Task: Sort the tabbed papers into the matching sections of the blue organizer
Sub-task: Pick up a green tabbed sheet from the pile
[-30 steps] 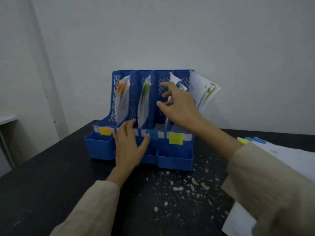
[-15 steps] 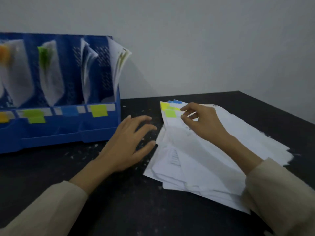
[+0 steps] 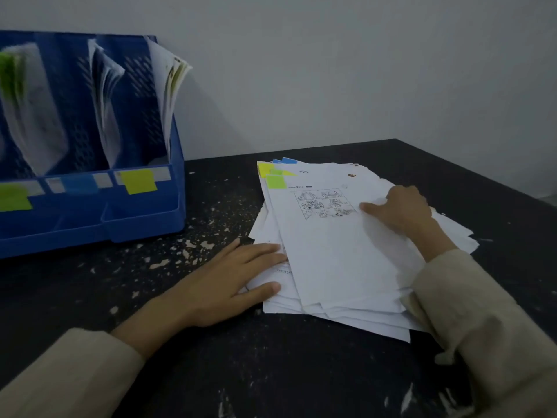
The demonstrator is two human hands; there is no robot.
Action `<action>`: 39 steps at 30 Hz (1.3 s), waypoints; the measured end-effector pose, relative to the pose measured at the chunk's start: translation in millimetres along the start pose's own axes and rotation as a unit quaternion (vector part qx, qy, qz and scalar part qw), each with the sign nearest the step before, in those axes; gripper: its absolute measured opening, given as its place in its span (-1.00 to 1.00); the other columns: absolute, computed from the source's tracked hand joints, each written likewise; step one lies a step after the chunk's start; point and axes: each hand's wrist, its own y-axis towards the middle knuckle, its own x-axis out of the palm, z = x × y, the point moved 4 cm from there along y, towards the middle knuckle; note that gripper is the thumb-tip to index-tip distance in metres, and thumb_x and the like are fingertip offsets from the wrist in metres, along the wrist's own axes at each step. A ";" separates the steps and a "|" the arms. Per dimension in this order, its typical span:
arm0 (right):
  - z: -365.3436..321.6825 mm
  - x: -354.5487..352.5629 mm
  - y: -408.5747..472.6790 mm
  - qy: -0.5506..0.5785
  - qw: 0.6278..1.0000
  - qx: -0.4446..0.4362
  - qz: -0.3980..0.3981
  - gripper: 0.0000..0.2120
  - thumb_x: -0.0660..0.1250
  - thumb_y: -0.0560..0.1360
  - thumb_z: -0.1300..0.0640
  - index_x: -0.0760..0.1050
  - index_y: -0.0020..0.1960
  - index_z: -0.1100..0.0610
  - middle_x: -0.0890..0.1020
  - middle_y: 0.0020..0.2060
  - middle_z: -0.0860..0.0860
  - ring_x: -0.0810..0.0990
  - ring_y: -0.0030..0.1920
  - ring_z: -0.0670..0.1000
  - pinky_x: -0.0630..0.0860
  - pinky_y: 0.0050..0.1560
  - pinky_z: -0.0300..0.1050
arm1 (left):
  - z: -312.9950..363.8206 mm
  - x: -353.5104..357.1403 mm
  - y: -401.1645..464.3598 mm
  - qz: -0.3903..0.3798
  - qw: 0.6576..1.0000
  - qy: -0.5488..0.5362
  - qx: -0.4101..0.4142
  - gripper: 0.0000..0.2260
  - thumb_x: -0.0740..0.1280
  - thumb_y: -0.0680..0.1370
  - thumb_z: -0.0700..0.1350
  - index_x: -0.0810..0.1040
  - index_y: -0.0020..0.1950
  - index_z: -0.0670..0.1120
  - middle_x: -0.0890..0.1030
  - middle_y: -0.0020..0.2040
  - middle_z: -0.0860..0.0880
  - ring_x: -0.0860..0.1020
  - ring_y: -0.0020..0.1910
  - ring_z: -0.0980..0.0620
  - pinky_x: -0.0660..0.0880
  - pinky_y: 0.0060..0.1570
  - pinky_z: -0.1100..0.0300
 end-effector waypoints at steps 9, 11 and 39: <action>-19.6 -17.8 -13.6 0.040 0.984 -0.050 0.167 -0.77 0.35 0.51 0.18 0.49 0.11 0.27 0.58 0.04 0.22 0.53 0.06 0.28 0.42 0.02 0.02 | 1.8 -1.2 -2.4 -0.004 1.000 -0.002 -0.006 -0.35 -0.20 0.46 0.42 0.11 0.49 0.21 0.09 0.48 0.28 0.01 0.43 0.39 -0.17 0.45 0.26; -21.3 -18.2 -13.9 0.008 0.981 -0.056 0.187 -0.80 0.30 0.54 0.18 0.48 0.10 0.27 0.59 0.00 0.24 0.54 0.03 0.30 0.42 -0.01 0.05 | 1.2 -0.9 -2.4 -0.002 1.000 -0.004 -0.006 -0.33 -0.22 0.45 0.43 0.11 0.49 0.22 0.10 0.47 0.28 0.02 0.43 0.38 -0.16 0.46 0.25; -90.9 -40.7 -44.1 0.554 0.790 -0.184 0.189 -0.89 0.24 0.56 0.21 0.41 -0.13 0.07 0.43 -0.34 0.03 0.37 -0.32 -0.11 0.32 -0.30 -0.31 | -30.1 -127.0 -9.7 0.278 0.937 -0.193 -0.081 -0.68 0.33 0.41 0.21 0.48 0.15 0.28 0.17 0.47 0.13 0.06 0.48 0.23 0.21 0.32 0.14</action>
